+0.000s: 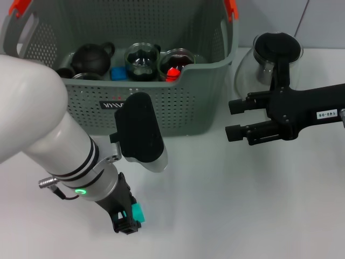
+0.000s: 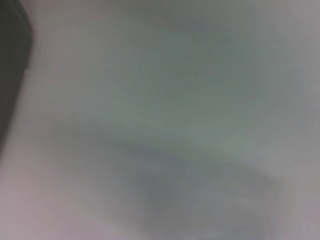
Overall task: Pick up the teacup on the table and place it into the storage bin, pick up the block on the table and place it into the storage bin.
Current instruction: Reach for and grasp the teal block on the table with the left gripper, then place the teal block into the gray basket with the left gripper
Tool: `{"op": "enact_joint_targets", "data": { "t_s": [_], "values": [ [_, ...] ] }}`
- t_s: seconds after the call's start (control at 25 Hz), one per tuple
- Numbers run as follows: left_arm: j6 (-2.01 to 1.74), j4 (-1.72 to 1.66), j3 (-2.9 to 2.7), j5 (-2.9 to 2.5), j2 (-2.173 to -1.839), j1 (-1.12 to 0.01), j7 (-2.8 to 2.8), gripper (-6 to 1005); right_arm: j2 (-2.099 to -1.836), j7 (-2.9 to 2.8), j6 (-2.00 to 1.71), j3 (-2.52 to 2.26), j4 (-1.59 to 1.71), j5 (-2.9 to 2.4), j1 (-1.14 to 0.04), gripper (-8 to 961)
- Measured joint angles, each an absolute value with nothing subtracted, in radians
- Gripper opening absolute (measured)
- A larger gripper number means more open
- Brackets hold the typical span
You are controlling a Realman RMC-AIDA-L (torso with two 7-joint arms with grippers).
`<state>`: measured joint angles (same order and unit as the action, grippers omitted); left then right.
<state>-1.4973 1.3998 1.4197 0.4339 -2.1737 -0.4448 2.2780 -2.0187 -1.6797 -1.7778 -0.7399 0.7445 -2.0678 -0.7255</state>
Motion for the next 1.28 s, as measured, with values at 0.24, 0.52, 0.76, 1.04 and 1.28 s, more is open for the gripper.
{"op": "enact_joint_targets", "data": {
  "t_s": [0.24,0.52,0.76,1.04,1.28],
  "values": [
    [-1.508,1.399,1.427,0.434,-2.172,-0.453,2.285,411,-2.019,-1.678,-1.778,-0.736,0.743,-2.068,-0.726,833],
    [-1.595,1.533,1.457,0.448,-2.172,-0.437,2.285,405,-2.017,-1.678,-1.782,-0.728,0.745,-2.068,-0.725,833],
    [-1.747,1.707,1.758,0.647,-2.170,-0.486,2.287,402,-2.017,-1.673,-1.788,-0.731,0.743,-2.068,-0.726,834],
    [-1.787,1.600,2.249,0.886,-2.126,-0.658,2.265,403,-2.013,-1.666,-1.825,-0.741,0.741,-2.076,-0.724,832],
    [-1.621,1.265,2.375,0.937,-2.010,-0.795,2.250,403,-2.008,-1.655,-1.828,-0.747,0.742,-2.077,-0.716,832]
  ]
}}
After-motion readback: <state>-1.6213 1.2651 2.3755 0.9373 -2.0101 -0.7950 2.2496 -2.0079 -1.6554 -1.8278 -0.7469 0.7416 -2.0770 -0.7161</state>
